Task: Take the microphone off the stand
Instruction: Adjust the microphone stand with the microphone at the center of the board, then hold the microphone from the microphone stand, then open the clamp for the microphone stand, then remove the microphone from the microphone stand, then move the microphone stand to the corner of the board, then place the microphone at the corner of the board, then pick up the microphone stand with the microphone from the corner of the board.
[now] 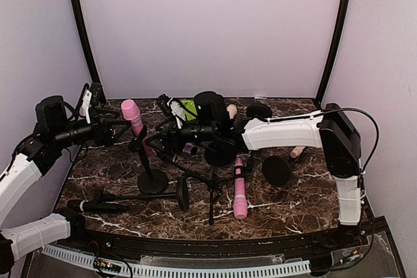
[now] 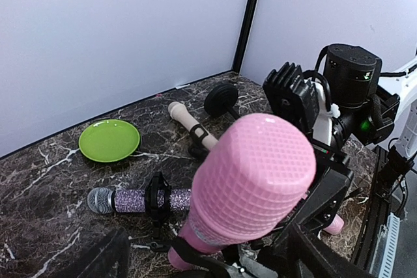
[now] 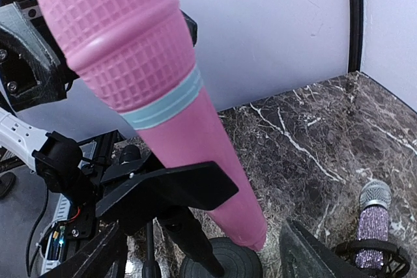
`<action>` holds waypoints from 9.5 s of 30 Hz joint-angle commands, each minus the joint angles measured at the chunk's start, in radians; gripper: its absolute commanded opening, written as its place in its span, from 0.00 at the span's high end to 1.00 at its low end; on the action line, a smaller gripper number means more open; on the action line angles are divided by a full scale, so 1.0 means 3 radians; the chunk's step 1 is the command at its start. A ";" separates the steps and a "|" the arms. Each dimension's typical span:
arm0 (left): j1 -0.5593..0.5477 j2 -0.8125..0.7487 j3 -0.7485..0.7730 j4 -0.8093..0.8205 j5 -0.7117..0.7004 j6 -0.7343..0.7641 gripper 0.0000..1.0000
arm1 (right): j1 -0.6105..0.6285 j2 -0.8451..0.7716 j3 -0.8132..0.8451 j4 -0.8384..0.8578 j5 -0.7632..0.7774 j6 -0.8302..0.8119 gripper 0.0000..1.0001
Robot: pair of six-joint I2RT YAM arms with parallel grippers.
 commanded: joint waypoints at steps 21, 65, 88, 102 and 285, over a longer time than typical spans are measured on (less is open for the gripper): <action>0.0020 0.0108 -0.0056 0.0021 0.0342 0.0208 0.15 | 0.0011 0.0045 0.1315 -0.0854 -0.0303 -0.0291 0.01; 0.0015 0.0638 0.0006 0.0010 0.0924 0.0295 0.26 | 0.0072 0.0615 0.2083 -0.1125 0.0052 -0.0467 0.32; -0.0397 0.0511 0.0060 -0.0468 -0.0333 0.0619 0.23 | 0.0308 0.0141 0.1521 -0.0930 0.1551 -0.0686 0.65; -0.0405 0.0462 0.0037 -0.0518 -0.0311 0.0605 0.36 | 0.0308 0.0118 0.1473 -0.0899 0.1579 -0.0679 0.65; 0.0450 0.0781 0.0256 -0.0007 -0.0583 -0.0842 0.22 | -0.2656 -0.2934 -0.1765 -0.1976 0.0994 0.0546 0.16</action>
